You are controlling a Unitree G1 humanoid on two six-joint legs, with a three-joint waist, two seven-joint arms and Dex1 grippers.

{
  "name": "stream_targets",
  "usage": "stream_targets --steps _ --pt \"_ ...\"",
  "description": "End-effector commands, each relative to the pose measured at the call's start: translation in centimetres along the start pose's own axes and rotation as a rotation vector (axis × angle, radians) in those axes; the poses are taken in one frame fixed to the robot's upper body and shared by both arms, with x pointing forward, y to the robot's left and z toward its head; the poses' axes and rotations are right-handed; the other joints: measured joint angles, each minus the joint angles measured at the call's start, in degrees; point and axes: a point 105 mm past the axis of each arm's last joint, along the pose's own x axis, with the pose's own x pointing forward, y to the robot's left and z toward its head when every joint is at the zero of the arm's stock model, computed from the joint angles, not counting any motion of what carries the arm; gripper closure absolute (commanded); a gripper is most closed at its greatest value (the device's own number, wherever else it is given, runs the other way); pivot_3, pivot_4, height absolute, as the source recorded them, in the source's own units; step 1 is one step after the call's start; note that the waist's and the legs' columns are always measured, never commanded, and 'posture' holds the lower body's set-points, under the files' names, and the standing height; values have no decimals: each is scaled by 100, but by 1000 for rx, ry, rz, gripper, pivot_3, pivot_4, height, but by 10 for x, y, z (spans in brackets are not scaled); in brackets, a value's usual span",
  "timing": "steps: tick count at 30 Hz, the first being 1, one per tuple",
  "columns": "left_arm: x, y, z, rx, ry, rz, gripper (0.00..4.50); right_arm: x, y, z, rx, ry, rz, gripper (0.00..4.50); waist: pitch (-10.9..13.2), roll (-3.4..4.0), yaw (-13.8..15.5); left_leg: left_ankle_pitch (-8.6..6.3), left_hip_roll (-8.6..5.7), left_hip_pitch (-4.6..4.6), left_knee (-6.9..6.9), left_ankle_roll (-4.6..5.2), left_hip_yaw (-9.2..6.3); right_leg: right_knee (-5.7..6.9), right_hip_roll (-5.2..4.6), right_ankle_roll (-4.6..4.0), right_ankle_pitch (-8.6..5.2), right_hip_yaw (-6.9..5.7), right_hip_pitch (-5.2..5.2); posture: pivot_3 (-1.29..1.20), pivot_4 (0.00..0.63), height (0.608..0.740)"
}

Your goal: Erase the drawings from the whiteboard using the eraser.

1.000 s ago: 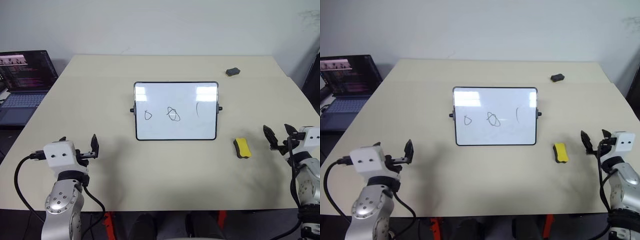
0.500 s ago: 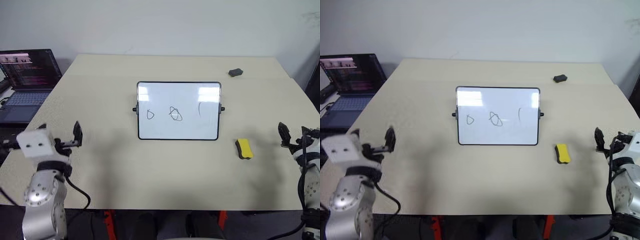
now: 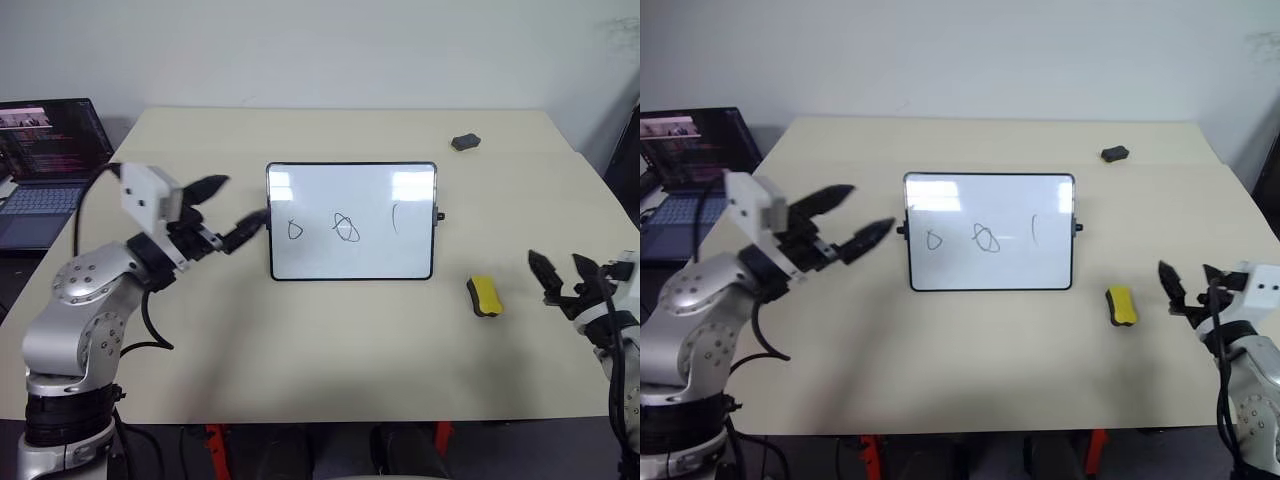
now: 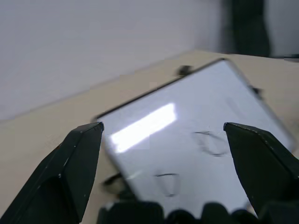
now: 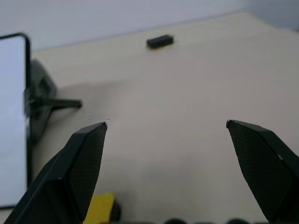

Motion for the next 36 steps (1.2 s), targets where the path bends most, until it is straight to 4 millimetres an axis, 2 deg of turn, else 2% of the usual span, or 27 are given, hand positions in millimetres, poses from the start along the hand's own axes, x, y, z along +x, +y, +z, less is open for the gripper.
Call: stream_targets --steps 1,5,9,13,20,36 --pt "9 -33 7 35 25 -240 0 2 16 4 -10 39 26 28 0 0 -7 0 1 1 0 0 0 0 2 0 0 1 0 0 150 740" --pt "13 -57 -4 63 96 -398 0 6 34 -10 -4 144 73 28 1 0 -6 0 0 2 -1 0 0 2 6 -3 -3 2 -1 0 150 740" --pt "19 -66 -13 60 120 -446 0 13 47 -15 14 171 71 28 3 -2 0 -1 -2 -4 -1 1 -2 0 5 -2 -7 3 -3 0 150 740" --pt "24 -73 -20 76 125 -472 0 24 47 -23 -9 200 1 28 3 -2 2 -1 -2 -5 -1 1 -3 0 5 -1 -7 2 -5 0 150 740" --pt "29 -74 -26 83 130 -459 0 29 41 -31 -106 219 -50 28 4 -2 8 -1 -3 -12 -1 2 -8 -4 4 1 -10 -2 -8 0 150 740" --pt "28 -74 -32 81 141 -454 0 25 45 -44 -72 260 -36 28 3 -1 8 -1 -2 -12 -1 2 -11 -1 4 0 -10 -4 -9 0 150 740"
